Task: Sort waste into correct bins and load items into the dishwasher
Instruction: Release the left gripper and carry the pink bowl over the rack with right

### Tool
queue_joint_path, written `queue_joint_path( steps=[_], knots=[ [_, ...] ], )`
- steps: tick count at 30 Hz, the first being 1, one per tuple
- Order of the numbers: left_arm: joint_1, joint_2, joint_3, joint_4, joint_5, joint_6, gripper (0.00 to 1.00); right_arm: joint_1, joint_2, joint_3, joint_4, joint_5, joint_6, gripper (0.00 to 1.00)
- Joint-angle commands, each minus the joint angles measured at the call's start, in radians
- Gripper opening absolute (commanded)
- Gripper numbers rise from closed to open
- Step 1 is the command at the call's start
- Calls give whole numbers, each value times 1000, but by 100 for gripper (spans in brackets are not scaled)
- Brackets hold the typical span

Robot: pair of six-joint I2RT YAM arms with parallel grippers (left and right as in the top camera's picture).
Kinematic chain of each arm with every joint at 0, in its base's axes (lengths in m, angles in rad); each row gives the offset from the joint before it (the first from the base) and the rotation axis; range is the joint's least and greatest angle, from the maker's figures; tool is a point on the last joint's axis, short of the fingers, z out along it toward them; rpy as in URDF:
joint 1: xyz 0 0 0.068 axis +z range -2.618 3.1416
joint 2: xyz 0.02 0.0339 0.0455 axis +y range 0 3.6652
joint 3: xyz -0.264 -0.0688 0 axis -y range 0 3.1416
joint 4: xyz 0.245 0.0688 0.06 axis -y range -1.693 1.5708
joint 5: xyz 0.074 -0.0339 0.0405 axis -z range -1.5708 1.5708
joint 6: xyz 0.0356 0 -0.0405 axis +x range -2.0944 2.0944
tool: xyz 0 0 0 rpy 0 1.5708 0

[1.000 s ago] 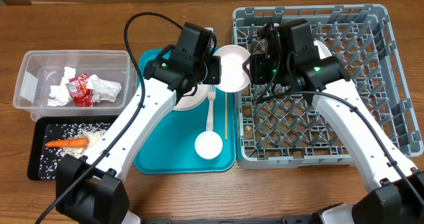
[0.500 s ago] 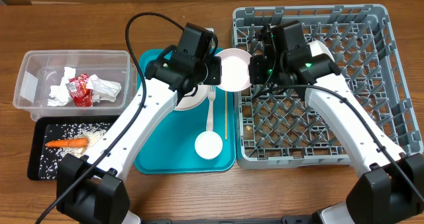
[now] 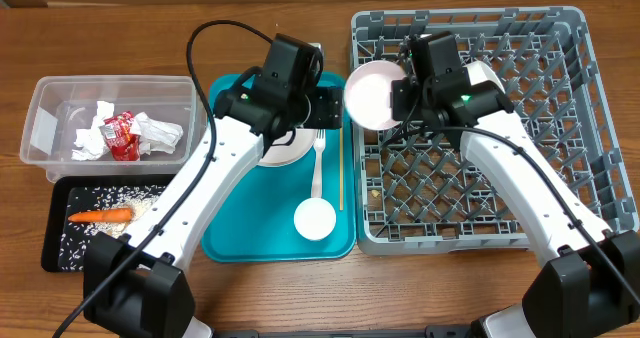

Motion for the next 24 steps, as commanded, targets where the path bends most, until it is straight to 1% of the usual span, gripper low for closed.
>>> queue_joint_path(
  steps=[1, 5, 8, 13, 17, 24],
  knots=[
    [35, -34, 6, -15, 5, 8, 82, 3, -79, 80, -4, 452, 12, 4],
    [52, -30, 5, -29, -45, 3, 82, 3, -106, 103, 26, 747, -30, 4],
    [52, -26, 2, -25, -47, 3, 81, 3, -95, 100, 29, 779, -30, 4],
    [52, -20, -2, -27, -109, 3, 81, 23, -46, 92, 58, 981, -18, 4],
    [52, -9, -2, -29, -135, -8, 82, 41, 11, 92, 96, 1095, -28, 4],
    [52, 24, -2, -28, -173, -16, 82, 58, 119, 92, 169, 1175, -74, 4]
  ],
)
